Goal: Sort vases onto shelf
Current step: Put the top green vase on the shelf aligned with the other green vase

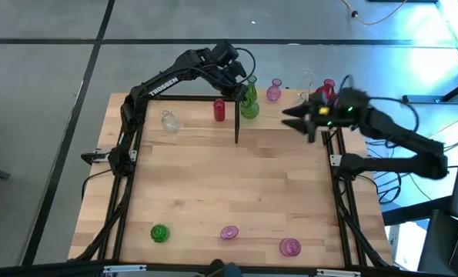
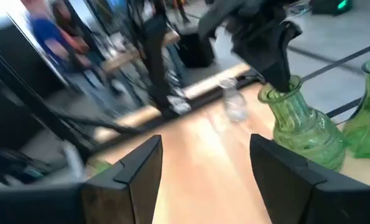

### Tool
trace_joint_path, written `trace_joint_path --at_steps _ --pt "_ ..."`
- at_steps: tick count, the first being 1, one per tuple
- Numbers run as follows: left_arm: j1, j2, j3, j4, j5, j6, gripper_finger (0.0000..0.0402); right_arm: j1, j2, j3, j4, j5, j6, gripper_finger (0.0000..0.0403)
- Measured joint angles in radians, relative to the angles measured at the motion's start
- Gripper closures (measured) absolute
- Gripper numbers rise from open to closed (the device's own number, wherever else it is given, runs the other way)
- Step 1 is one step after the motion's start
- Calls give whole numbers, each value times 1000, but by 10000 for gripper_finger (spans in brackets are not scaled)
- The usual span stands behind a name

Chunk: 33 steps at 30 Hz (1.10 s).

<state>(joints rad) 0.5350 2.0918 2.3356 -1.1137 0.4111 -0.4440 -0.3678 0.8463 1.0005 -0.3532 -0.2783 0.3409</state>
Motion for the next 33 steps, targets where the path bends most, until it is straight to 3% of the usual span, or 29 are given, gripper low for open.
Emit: trace_joint_path --at_steps 7,13,19,21,24,29,33 --pt "0 5 0 -3 17 1 381 235 187 -2 12 425 -202 180" --pt "-5 18 0 -19 51 10 381 250 374 2 171 532 -231 180" --pt "-5 18 0 -31 62 12 381 250 437 28 178 784 -220 180" --pt "-6 18 0 -32 74 19 381 242 441 28 211 793 -244 180" --pt "-12 18 0 -35 76 28 381 227 441 29 232 702 -253 180" --pt "-17 18 0 -35 87 30 381 226 446 29 242 730 -242 180" --pt "-22 18 0 -32 102 36 381 214 460 30 260 664 -227 180"
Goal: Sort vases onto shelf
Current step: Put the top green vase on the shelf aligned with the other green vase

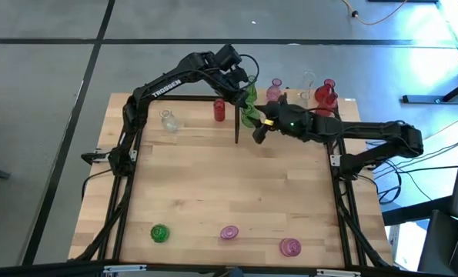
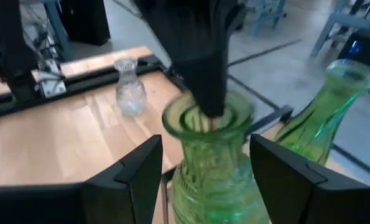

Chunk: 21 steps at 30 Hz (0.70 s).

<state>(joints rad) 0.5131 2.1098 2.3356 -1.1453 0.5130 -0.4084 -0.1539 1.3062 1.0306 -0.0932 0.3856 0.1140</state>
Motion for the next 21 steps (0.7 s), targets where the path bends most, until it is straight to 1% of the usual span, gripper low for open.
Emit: trace_joint_path --at_steps 5,10,13,17,21 --pt "-12 0 -1 24 36 -1 381 3 43 -1 14 -4 13 180" --pt "-17 0 -1 29 41 0 381 2 59 -1 48 21 37 182" --pt "-17 0 -1 34 49 0 381 3 58 -1 50 23 44 207" --pt "-15 0 -1 31 49 -6 380 3 58 -1 47 23 60 274" --pt "-14 0 -1 32 36 -4 370 3 59 -1 48 24 71 278"
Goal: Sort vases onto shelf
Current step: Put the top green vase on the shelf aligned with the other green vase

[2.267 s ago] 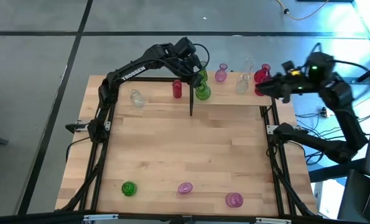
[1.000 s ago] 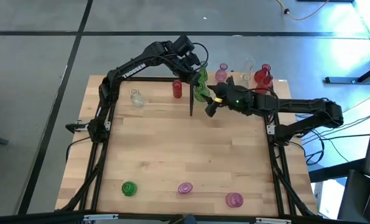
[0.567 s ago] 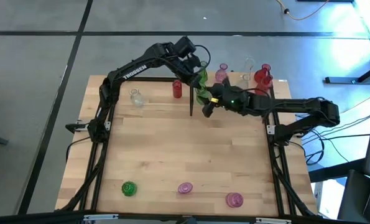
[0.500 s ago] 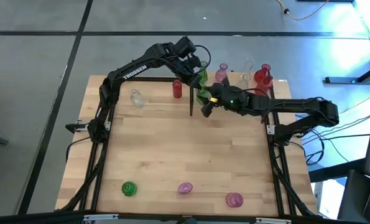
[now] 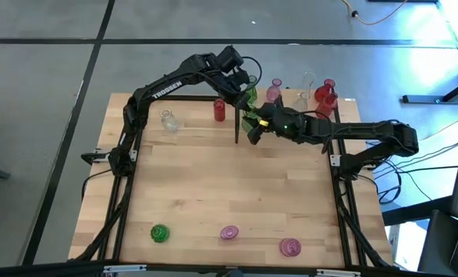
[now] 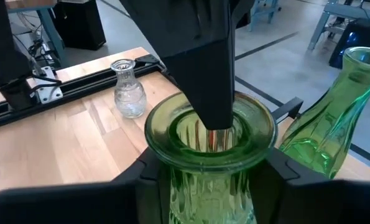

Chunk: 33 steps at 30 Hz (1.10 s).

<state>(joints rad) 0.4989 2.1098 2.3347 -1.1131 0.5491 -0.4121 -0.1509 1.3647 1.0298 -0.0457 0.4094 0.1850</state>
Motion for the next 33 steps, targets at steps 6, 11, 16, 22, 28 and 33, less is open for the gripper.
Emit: trace_joint_path --at_steps 6,11,16,22,28,33 --pt "10 0 0 30 0 4 370 1 0 -2 28 66 25 278" --pt "31 -24 1 113 -11 24 358 1 2 -1 102 172 82 278" --pt "46 -90 2 151 -112 77 354 0 34 -1 155 238 98 278" --pt "52 -197 1 137 -241 174 356 0 84 -2 188 296 102 278" --pt "46 -329 2 144 -292 230 356 -1 128 -2 224 335 124 278" --pt "38 -418 2 143 -300 239 356 -1 164 -1 236 374 162 278"
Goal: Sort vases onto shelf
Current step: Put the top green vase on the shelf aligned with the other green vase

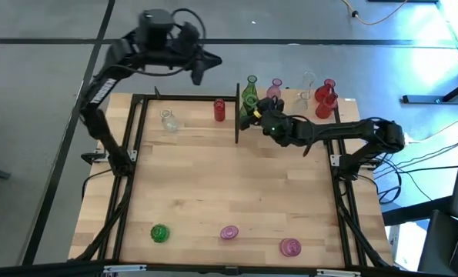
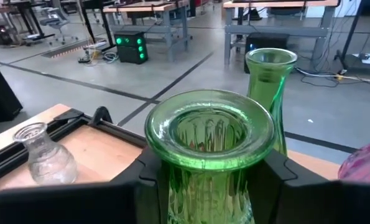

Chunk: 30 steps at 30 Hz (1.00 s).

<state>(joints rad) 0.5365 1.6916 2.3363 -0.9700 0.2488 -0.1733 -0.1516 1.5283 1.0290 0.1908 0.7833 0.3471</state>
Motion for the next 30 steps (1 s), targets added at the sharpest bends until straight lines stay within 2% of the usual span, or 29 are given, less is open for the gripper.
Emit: trace_joint_path --at_steps 6,12,30 --pt "-14 -81 0 -6 -34 0 356 -8 7 1 0 34 5 278" --pt "-50 -124 0 -10 -69 0 356 -46 7 2 -3 12 -13 278" --pt "-98 -136 -1 -10 -111 20 356 -74 7 2 -4 -31 -19 278"
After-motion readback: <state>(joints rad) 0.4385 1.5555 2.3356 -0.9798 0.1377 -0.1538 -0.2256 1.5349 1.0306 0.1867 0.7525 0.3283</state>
